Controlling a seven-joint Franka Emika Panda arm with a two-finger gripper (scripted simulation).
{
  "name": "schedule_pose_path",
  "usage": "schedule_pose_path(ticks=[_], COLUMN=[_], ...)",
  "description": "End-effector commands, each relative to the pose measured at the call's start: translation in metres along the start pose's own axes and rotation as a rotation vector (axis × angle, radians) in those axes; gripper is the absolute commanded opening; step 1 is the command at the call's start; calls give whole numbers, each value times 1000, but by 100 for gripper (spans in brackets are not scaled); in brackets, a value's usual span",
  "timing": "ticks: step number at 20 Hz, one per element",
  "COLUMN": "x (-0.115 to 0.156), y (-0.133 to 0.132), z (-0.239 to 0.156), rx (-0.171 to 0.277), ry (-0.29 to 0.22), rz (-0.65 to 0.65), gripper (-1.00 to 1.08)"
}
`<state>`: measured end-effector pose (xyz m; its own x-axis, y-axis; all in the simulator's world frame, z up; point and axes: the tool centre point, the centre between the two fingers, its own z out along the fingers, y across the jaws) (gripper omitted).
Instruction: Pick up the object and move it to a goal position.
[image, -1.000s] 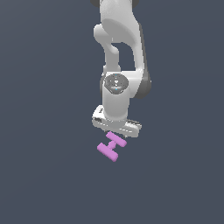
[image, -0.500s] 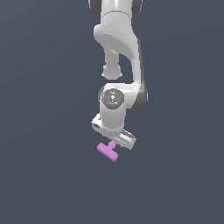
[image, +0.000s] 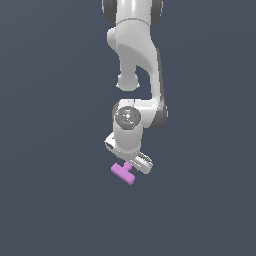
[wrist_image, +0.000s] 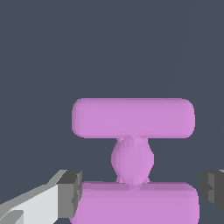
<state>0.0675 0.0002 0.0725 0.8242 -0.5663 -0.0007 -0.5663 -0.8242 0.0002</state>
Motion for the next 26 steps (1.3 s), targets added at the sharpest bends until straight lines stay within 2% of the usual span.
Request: schedule_pose_path(ticks=[1,11,17,18,26], x=[0,-1,1,1,1], y=[0,1,0,0,0], z=[1,44,50,50,50], rx=[0,0,0,0,0], ry=[0,1,1,1,1], rz=[0,5,5,5,5], gripper=[100,100,100,-100,-100])
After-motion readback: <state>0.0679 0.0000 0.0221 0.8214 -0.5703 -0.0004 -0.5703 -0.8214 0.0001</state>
